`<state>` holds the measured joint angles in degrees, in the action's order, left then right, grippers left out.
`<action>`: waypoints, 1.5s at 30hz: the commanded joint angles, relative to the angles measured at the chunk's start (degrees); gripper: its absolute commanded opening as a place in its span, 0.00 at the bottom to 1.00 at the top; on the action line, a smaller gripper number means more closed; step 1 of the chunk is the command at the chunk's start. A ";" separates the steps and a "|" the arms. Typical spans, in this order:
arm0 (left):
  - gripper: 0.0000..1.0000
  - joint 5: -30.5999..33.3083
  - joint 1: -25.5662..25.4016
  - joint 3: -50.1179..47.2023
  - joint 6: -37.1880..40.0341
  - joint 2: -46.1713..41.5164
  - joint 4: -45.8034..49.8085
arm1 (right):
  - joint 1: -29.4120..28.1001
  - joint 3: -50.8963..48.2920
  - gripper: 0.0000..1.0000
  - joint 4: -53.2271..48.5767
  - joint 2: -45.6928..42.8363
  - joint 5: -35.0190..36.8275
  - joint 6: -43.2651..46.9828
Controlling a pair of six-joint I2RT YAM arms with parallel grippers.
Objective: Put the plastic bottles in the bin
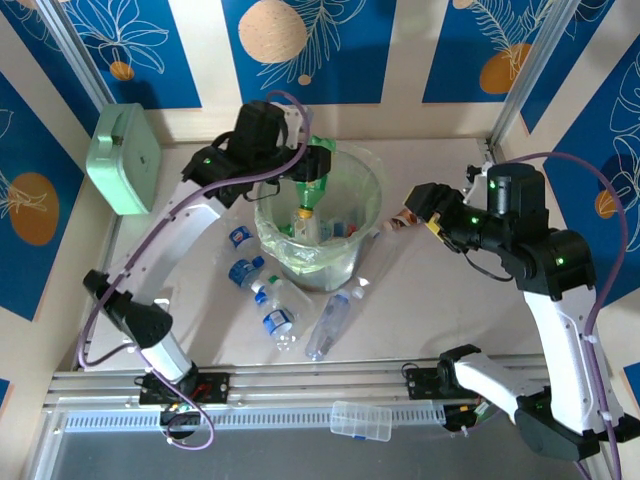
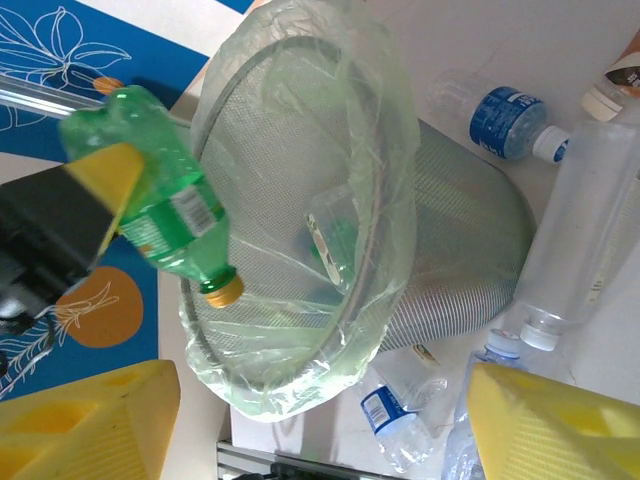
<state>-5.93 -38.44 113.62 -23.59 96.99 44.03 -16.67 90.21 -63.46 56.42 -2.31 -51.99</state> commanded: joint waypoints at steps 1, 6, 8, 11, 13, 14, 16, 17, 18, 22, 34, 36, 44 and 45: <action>0.41 2.71 -0.98 5.21 -0.01 3.45 5.10 | 0.25 -1.48 0.76 -0.03 -1.68 1.33 1.23; 0.41 6.06 -2.97 7.98 0.92 8.71 9.79 | 0.43 -1.69 0.76 1.04 -0.62 1.22 2.21; 0.41 7.04 -3.46 7.91 0.79 9.93 10.82 | 0.65 -1.46 0.76 1.40 0.19 0.75 2.51; 0.43 7.87 -3.83 7.93 -0.13 11.69 12.08 | 1.15 -1.12 0.76 1.84 1.43 -0.14 3.25; 0.45 7.69 -3.84 7.78 -1.06 12.88 12.59 | 1.53 -1.20 0.76 2.39 2.05 -0.55 3.47; 0.45 7.54 -3.78 7.99 -1.54 13.58 12.93 | 1.67 -1.23 0.76 2.76 2.39 -0.85 3.72; 0.45 7.26 -3.84 7.99 -2.45 14.67 13.26 | 1.71 -0.68 0.76 3.08 3.34 -1.02 4.36; 0.45 7.17 -3.84 7.94 -2.74 15.20 13.44 | 1.78 -0.26 0.76 3.16 3.88 -1.03 4.60; 0.45 7.17 -3.84 7.80 -2.99 15.58 13.38 | 1.79 0.16 0.76 3.25 4.47 -1.12 5.11; 0.52 6.94 -3.83 6.81 -3.19 16.64 13.45 | 1.75 1.53 0.76 3.84 6.45 -1.47 6.19; 0.84 7.08 -3.71 6.58 -2.88 15.87 13.49 | 0.07 5.33 0.76 4.75 9.71 -0.69 7.60; 0.86 7.23 -3.64 6.74 -2.52 15.39 14.17 | -0.23 6.16 0.76 4.83 9.98 -0.51 7.69; 0.90 6.63 -3.75 6.55 -2.49 11.11 14.75 | -0.74 7.99 0.76 4.93 10.46 -0.51 7.82; 0.90 6.55 -3.75 6.68 -2.51 10.33 14.75 | -0.74 8.26 0.76 4.93 10.46 -0.62 7.87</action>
<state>0.51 -41.93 119.72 -26.55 111.98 57.82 -16.93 96.68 -59.07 66.72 -2.59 -45.17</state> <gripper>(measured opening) 0.896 0.757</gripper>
